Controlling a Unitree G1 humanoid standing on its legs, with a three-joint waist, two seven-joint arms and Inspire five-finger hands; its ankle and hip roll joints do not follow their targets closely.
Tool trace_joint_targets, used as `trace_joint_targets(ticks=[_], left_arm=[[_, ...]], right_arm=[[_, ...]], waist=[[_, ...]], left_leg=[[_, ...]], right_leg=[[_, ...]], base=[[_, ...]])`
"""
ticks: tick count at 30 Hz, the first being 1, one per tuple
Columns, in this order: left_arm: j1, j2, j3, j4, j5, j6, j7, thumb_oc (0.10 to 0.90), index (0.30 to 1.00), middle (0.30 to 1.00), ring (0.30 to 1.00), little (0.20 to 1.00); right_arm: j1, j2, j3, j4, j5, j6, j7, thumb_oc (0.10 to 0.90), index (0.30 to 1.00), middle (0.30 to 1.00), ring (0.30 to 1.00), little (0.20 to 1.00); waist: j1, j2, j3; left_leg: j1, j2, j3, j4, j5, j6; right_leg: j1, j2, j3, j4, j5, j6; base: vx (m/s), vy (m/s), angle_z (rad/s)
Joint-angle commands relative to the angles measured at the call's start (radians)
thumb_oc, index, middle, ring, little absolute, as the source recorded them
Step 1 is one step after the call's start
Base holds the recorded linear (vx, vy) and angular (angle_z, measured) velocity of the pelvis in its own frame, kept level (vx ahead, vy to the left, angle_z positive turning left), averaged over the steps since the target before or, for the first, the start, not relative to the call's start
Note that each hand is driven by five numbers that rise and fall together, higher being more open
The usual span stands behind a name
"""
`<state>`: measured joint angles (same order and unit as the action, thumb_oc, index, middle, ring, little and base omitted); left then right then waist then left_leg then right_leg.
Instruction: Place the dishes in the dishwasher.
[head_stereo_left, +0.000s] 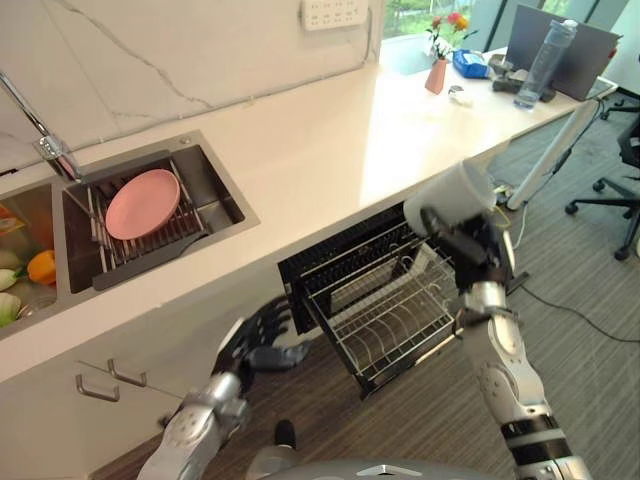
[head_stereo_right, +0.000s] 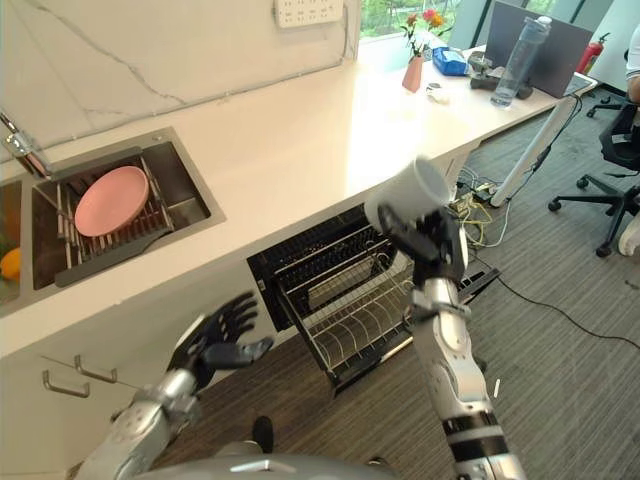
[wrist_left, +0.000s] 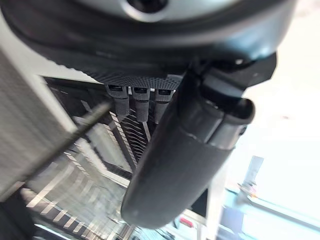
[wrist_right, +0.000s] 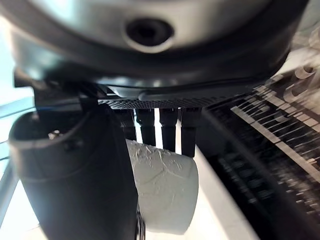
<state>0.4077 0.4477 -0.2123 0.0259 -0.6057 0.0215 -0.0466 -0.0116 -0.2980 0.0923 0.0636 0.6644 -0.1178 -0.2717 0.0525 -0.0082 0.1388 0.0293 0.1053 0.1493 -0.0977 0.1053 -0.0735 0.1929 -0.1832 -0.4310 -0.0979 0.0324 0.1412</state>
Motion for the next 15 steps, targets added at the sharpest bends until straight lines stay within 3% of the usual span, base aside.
trace_joint_targets(ticks=[1,5,6,9,10,15], left_arm=[[0.003,0.017,0.028,0.008,-0.137,0.014,-0.104,0.8,0.9,0.9,0.9,0.9],[0.075,0.051,0.085,0.09,-0.019,0.024,-0.154,0.8,0.9,0.9,0.9,0.9],[0.077,0.046,0.116,0.194,0.081,0.02,-0.151,0.8,0.9,0.9,0.9,0.9],[0.055,0.028,0.136,0.311,0.169,0.006,-0.144,0.8,0.9,0.9,0.9,0.9],[0.031,0.007,0.157,0.445,0.269,0.0,-0.12,0.8,0.9,0.9,0.9,0.9],[-0.058,-0.072,0.188,0.784,0.414,-0.014,-0.034,0.8,0.9,0.9,0.9,0.9]], right_arm=[[-0.064,-0.033,-0.072,-0.048,-0.084,-0.024,0.125,0.4,0.3,0.3,0.3,0.3],[-0.035,-0.054,-0.051,0.018,-0.151,0.002,0.18,0.4,0.3,0.3,0.3,0.3],[-0.034,-0.069,-0.036,0.055,-0.183,0.006,0.204,0.4,0.3,0.3,0.3,0.3],[-0.046,-0.084,-0.028,0.107,-0.217,0.01,0.217,0.4,0.3,0.3,0.3,0.3],[-0.063,-0.101,-0.021,0.164,-0.258,0.016,0.22,0.4,0.3,0.3,0.3,0.3],[-0.122,-0.132,-0.022,0.307,-0.363,0.025,0.175,0.4,0.3,0.3,0.3,0.3]], waist=[[0.037,0.018,-0.052],[0.051,0.018,-0.054],[0.068,0.017,-0.051],[0.085,0.015,-0.051],[0.11,0.01,-0.051],[0.161,0.001,-0.044]], left_leg=[[0.081,0.07,-0.005,0.012,-0.093,-0.047],[0.067,0.071,-0.02,0.012,-0.087,-0.05],[0.055,0.07,-0.033,0.014,-0.082,-0.051],[0.038,0.069,-0.055,0.016,-0.076,-0.052],[0.024,0.068,-0.078,0.018,-0.071,-0.055],[-0.015,0.064,-0.13,0.022,-0.058,-0.061]], right_leg=[[-0.045,-0.065,-0.051,0.024,0.02,0.064],[-0.043,-0.065,-0.067,0.024,0.018,0.062],[-0.043,-0.065,-0.078,0.025,0.016,0.061],[-0.041,-0.065,-0.098,0.026,0.013,0.058],[-0.037,-0.066,-0.121,0.026,0.01,0.057],[-0.026,-0.064,-0.18,0.028,0.003,0.054]], base=[[-0.02,-0.021,0.08],[0.0,-0.012,0.14],[-0.02,-0.011,0.19],[-0.01,-0.008,0.28],[-0.01,-0.004,0.52],[0.0,0.001,0.53]])
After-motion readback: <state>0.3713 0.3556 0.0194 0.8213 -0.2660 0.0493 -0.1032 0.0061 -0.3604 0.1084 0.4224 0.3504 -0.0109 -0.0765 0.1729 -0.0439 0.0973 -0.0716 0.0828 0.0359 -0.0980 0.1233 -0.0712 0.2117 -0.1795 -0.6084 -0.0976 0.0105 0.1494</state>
